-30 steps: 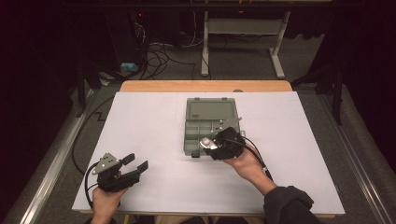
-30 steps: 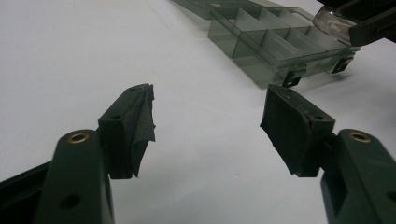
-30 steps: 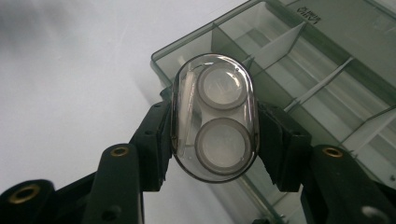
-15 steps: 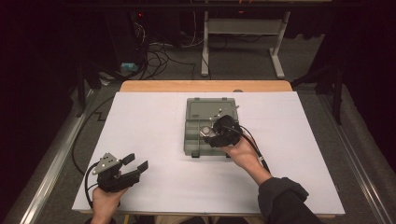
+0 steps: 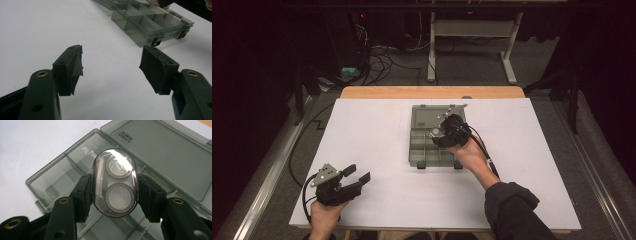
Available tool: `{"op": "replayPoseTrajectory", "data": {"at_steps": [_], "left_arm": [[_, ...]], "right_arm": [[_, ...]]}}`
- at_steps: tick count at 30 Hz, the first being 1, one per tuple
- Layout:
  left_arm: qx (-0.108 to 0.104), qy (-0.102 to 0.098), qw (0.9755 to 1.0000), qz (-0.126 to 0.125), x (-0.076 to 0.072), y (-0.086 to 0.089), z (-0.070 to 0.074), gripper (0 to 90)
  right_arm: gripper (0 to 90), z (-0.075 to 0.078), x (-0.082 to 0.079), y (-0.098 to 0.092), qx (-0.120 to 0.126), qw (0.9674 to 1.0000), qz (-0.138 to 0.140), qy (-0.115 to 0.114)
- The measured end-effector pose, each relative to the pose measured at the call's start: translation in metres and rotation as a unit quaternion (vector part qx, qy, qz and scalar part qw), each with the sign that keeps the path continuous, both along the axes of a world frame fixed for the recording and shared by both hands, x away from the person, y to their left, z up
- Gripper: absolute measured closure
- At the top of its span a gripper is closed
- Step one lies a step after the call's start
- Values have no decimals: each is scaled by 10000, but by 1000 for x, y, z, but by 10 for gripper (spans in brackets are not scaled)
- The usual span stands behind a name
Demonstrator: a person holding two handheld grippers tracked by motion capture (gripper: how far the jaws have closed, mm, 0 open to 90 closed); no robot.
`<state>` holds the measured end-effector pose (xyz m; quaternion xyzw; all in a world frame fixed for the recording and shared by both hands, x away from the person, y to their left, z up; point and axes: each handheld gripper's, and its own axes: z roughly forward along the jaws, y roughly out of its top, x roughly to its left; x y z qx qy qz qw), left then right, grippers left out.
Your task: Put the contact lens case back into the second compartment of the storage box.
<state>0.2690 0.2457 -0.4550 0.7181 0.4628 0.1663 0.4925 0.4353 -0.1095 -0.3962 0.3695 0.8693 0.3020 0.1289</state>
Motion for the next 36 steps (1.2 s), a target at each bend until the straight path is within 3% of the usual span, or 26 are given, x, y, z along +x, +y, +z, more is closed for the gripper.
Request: {"op": "replayPoseTrajectory", "data": {"at_steps": [14, 28, 36], "left_arm": [[-43, 6, 10000, 2, 0, 1, 0, 343], [-41, 24, 10000, -50, 1, 0, 0, 342], [-46, 22, 10000, -42, 1, 0, 0, 341]], "right_arm": [[495, 1, 22, 11, -213, 9997, -126, 40], [493, -13, 30, 27, -530, 9983, -192, 168], [452, -12, 32, 25, -431, 9986, -168, 260]]}}
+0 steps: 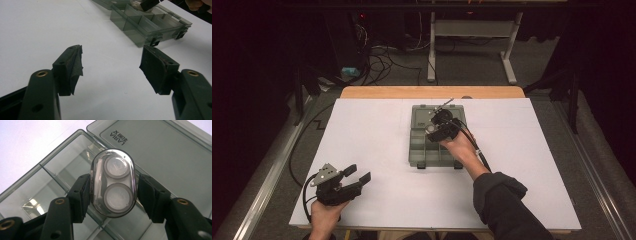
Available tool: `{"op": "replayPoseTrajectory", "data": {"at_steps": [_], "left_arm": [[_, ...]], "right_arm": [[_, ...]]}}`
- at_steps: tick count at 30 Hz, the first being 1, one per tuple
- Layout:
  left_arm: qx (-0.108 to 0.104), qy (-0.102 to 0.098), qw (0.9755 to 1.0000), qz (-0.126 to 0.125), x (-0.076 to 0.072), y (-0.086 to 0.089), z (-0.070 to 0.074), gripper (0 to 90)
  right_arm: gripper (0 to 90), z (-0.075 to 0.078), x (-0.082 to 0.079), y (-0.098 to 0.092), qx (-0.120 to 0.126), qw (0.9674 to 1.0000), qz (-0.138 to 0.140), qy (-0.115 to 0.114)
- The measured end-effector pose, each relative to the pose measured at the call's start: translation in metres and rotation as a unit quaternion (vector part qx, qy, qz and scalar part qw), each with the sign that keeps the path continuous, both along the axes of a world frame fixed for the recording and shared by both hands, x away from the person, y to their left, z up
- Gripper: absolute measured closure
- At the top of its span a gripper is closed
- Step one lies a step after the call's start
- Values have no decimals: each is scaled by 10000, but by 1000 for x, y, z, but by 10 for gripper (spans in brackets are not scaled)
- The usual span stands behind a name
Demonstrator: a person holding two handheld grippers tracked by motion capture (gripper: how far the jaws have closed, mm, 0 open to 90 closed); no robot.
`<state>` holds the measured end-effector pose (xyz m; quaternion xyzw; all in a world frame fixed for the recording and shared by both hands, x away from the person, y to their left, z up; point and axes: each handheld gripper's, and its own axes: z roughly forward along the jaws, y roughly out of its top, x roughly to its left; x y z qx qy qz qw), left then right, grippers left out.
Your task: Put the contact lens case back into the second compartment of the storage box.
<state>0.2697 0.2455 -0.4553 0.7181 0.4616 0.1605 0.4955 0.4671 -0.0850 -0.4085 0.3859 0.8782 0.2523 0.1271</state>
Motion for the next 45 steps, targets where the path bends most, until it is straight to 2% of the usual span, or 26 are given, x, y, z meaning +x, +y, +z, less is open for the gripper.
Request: {"op": "replayPoseTrajectory", "data": {"at_steps": [8, 17, 18, 19, 20, 21, 23, 26, 31, 37, 38, 40, 41, 45], "left_arm": [[1, 4, 10000, -9, 0, 0, 0, 342], [-6, 8, 10000, -13, 0, 0, 0, 342], [-9, 8, 10000, -12, 0, 0, 0, 342], [-9, 8, 10000, -12, 0, 0, 0, 342], [-9, 8, 10000, -12, 0, 0, 0, 342], [-11, 7, 10000, -12, 0, 0, 0, 342], [-12, 10, 10000, -11, 0, 0, 0, 342], [-27, 13, 10000, -4, 0, 0, 0, 342], [-28, 12, 10000, -1, 0, 0, 0, 342], [-18, 31, 10000, 9, 0, 0, 0, 342], [-24, 30, 10000, 13, 0, 1, 0, 342], [-24, 28, 10000, 17, 0, 1, 0, 343], [-26, 28, 10000, 16, 0, 1, 0, 342], [-18, 29, 10000, 6, 0, 0, 0, 342]], "right_arm": [[452, 0, -1, -1, 58, 9999, -15, 80], [469, 2, -2, -3, 53, 10000, 26, 20], [516, 2, -3, -3, -9, 10000, 10, 53], [516, 2, -3, -3, -9, 10000, 10, 53], [571, 1, -4, -2, -79, 10000, 55, 12], [571, 1, -4, -2, -79, 10000, 55, 12], [625, 0, -5, -2, -63, 9999, 113, 27], [631, 0, -7, 0, -145, 9998, 136, -26], [637, 0, -9, -2, -49, 9999, 115, -9], [649, -2, -10, -3, -39, 9998, 168, -133], [692, -3, -10, -2, -38, 9998, 172, -124], [682, -7, -15, 7, -328, 9989, 279, -206], [683, -7, -16, 8, -369, 9987, 258, -221], [685, -7, -15, 5, -255, 9992, 248, -159]]}}
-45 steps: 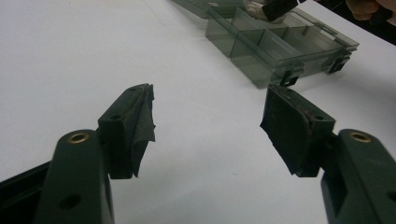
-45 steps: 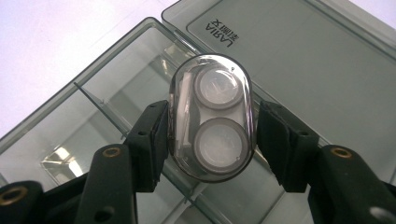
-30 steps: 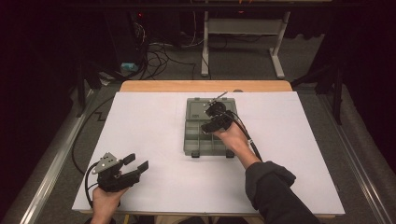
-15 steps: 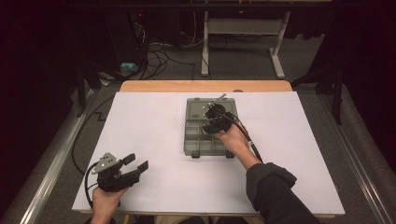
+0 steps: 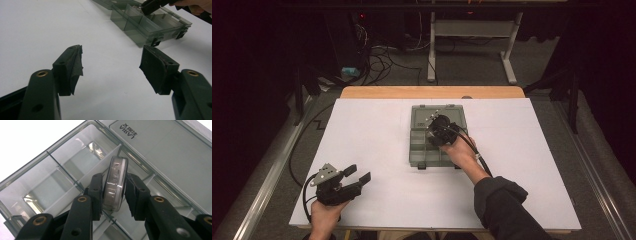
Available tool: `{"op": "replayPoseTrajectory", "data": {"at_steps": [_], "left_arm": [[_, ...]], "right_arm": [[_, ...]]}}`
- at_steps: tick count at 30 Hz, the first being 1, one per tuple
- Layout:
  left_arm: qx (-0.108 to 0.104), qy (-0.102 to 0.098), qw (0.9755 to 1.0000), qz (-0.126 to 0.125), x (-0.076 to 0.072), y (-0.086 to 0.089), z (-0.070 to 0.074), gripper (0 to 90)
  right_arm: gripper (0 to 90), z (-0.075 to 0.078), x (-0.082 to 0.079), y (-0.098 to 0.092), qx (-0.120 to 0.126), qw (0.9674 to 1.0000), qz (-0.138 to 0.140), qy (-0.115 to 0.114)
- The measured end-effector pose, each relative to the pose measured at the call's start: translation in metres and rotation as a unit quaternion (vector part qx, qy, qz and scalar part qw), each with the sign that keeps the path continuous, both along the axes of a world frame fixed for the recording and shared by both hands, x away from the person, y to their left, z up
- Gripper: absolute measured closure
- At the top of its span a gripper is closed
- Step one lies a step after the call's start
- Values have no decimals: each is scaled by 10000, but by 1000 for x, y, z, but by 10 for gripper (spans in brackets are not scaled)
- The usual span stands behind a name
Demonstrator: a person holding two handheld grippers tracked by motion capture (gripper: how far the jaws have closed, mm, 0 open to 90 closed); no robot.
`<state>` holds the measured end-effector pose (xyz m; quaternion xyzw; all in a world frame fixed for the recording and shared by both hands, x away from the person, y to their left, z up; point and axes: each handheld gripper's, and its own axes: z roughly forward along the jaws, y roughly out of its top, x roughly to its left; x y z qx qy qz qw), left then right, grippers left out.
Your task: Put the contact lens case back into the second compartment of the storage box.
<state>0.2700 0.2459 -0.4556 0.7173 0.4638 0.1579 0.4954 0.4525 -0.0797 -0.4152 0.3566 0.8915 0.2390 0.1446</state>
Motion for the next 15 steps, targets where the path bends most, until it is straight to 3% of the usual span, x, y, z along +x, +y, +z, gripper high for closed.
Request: {"op": "replayPoseTrajectory", "data": {"at_steps": [4, 5, 15], "left_arm": [[-7, 7, 10000, 3, 0, 0, 0, 342], [-4, 6, 10000, 0, 0, 0, 0, 342], [-7, 3, 10000, 8, 0, 0, 0, 342]], "right_arm": [[617, 2, -2, 0, -25, 9999, -17, -99], [610, 6, -3, -2, 106, 9998, -22, -140], [605, 21, -11, -26, 492, 9985, -95, -206]]}}
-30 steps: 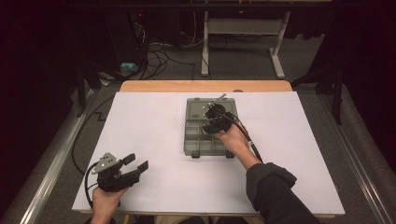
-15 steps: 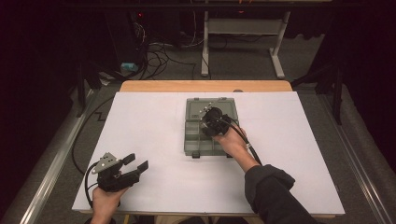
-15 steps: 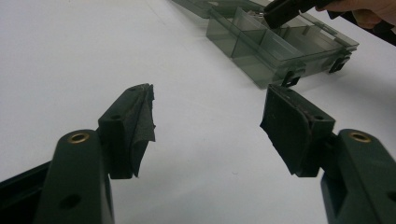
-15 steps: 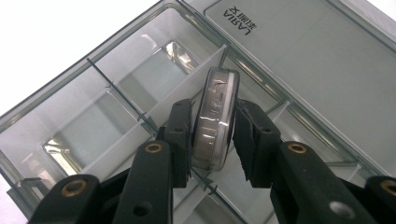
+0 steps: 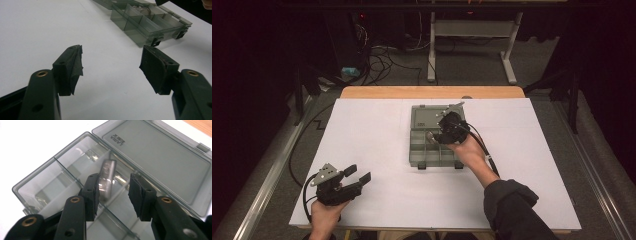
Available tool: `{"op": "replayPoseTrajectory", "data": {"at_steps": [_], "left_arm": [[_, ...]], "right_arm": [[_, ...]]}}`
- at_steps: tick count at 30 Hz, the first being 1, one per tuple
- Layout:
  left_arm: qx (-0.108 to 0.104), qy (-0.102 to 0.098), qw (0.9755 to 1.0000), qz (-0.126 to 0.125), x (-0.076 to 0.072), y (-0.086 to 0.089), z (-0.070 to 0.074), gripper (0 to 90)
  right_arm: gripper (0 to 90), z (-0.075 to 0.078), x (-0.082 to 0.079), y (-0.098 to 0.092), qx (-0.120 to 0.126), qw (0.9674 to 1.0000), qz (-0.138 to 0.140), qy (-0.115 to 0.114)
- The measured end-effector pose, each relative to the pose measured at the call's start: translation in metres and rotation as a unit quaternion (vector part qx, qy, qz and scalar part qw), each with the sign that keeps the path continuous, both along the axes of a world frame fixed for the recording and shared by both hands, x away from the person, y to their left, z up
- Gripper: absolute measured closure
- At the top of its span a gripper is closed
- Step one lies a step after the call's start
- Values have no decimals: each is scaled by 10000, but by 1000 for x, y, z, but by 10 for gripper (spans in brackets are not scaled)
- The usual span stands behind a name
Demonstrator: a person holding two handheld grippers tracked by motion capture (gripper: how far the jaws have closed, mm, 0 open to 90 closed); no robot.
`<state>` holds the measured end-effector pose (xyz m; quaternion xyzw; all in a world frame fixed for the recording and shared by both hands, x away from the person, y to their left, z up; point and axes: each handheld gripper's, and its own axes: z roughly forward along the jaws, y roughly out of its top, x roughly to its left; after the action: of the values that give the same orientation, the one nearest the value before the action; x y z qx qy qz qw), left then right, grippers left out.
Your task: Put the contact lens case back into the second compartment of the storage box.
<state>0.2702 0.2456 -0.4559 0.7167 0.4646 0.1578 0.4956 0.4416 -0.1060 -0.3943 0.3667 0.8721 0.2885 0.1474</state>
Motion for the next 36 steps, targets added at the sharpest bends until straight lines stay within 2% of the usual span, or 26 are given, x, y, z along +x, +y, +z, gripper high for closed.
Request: {"op": "replayPoseTrajectory", "data": {"at_steps": [9, 21, 24, 26, 28, 33, 36], "left_arm": [[-16, 21, 10000, 18, 0, 0, 0, 342], [5, -8, 10000, 26, 0, 0, 0, 342], [-1, 3, 10000, -11, 0, -1, 0, 342], [-11, 0, 10000, -21, 0, -1, 0, 342], [-34, -2, 10000, -22, 0, -1, 0, 342], [-56, 6, 10000, -43, 1, -1, 0, 342], [-34, -8, 10000, -58, 1, -2, 0, 342]], "right_arm": [[588, 0, -6, -30, 255, 9995, -164, -41], [592, -6, -14, -58, 414, 9984, -378, 26], [610, -9, -16, -70, 455, 9974, -529, 158], [617, -9, -17, -74, 480, 9970, -577, 166], [643, -10, -19, -84, 608, 9955, -679, 246], [663, -14, -20, -91, 558, 9947, -799, 336], [677, -20, -17, -96, 529, 9925, -992, 480]]}}
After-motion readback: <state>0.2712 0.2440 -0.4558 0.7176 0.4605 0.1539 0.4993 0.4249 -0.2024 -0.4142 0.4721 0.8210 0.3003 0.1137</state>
